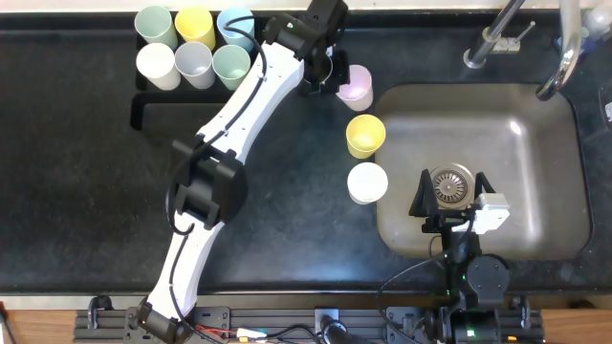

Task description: Store Cups

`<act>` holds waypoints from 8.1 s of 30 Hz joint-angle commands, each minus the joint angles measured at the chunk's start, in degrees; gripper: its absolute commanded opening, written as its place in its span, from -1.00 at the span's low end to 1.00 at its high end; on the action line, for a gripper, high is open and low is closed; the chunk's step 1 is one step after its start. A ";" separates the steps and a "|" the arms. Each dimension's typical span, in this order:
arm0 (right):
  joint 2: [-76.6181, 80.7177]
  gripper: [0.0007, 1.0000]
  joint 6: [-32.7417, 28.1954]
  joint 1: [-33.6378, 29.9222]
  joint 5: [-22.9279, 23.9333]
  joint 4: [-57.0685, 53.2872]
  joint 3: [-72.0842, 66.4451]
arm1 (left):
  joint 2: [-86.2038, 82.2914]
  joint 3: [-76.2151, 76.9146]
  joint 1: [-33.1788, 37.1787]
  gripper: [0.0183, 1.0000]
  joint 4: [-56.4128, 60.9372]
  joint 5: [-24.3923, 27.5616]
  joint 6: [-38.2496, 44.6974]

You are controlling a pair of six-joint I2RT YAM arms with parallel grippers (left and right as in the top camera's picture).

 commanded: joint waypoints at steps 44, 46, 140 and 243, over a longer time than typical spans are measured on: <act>-0.52 1.00 0.22 -0.17 -0.24 0.26 -0.76 | -45.59 -50.16 43.78 -0.96 3.50 -8.46 -11.45; -0.52 0.99 0.22 -0.17 -0.24 0.28 -0.76 | -44.09 -50.16 44.24 -0.96 4.46 -7.61 -11.45; -0.52 0.99 0.22 -0.17 -0.24 0.28 -0.76 | -23.78 -35.47 -10.23 1.00 11.85 -10.43 -25.16; -0.52 0.99 0.22 -0.17 -0.24 0.26 -0.76 | -40.37 -37.31 27.47 1.00 -10.14 -16.28 -27.52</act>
